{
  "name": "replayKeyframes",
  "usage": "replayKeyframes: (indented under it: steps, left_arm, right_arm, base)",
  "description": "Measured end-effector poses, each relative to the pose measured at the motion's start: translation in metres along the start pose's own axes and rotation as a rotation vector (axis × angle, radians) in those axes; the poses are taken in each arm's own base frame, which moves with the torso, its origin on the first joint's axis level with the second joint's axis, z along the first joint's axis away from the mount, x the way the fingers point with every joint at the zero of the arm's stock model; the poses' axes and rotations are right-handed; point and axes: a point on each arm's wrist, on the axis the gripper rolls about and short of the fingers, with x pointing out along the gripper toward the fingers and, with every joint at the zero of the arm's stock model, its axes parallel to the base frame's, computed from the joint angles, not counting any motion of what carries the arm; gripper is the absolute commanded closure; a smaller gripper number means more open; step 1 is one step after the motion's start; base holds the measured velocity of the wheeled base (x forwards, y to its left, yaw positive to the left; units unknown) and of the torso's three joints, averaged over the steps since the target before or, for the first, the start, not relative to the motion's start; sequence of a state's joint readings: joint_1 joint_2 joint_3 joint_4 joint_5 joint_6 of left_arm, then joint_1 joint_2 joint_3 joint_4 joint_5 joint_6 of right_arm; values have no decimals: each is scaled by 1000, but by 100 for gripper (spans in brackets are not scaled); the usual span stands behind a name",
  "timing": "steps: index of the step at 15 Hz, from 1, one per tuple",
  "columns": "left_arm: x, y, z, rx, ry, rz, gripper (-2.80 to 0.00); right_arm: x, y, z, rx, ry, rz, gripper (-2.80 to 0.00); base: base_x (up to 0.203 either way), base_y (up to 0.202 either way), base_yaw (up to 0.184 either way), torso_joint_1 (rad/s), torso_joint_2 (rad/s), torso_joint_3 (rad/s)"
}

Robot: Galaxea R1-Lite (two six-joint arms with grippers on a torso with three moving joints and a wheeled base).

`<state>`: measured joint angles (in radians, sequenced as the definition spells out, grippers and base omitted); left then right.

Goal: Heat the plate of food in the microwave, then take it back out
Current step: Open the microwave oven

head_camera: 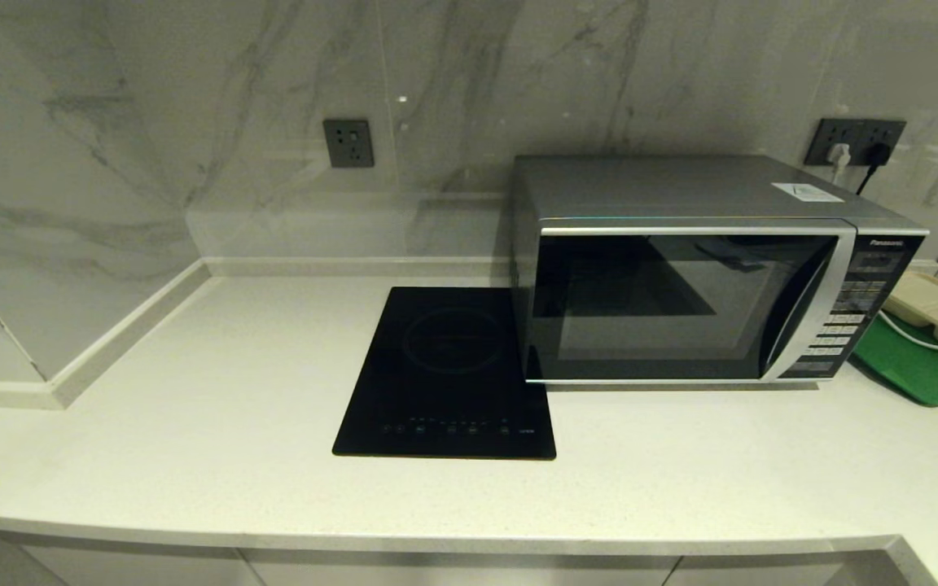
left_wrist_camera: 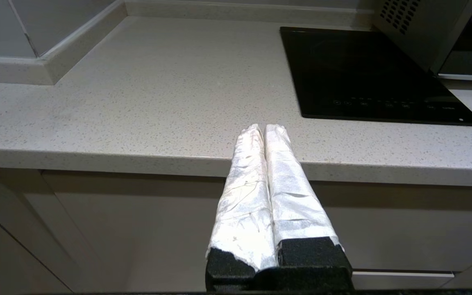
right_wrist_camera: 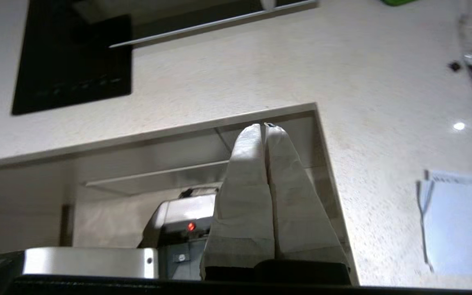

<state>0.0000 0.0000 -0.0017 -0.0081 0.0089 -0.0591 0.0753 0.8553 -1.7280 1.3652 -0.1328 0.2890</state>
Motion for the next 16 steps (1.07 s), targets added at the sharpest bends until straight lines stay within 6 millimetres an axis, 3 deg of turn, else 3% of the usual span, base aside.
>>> replayKeyframes:
  steps: [2,5,9,13,16]
  left_arm:
    - [0,0,0,0,0,0,0]
    - [0,0,0,-1,0,0,0]
    - [0,0,0,-1,-1,0,0]
    - [0,0,0,0,0,0,0]
    - [0,0,0,0,0,0,0]
  right_arm:
    - [-22,8,-33,-5,-59,-46,0]
    - [-23,13,-82,-65,-95,-35,0]
    - [-24,-9,-106,-117,-167,-20,0]
    - [-19,-27,-146,-165,-227,32,0]
    - [1,-38,-176,-191,-315,62,0]
  base:
    - [0,0,0,0,0,0]
    - [0,0,0,0,0,0]
    - [0,0,0,0,0,0]
    - [0,0,0,0,0,0]
    - [0,0,0,0,0,0]
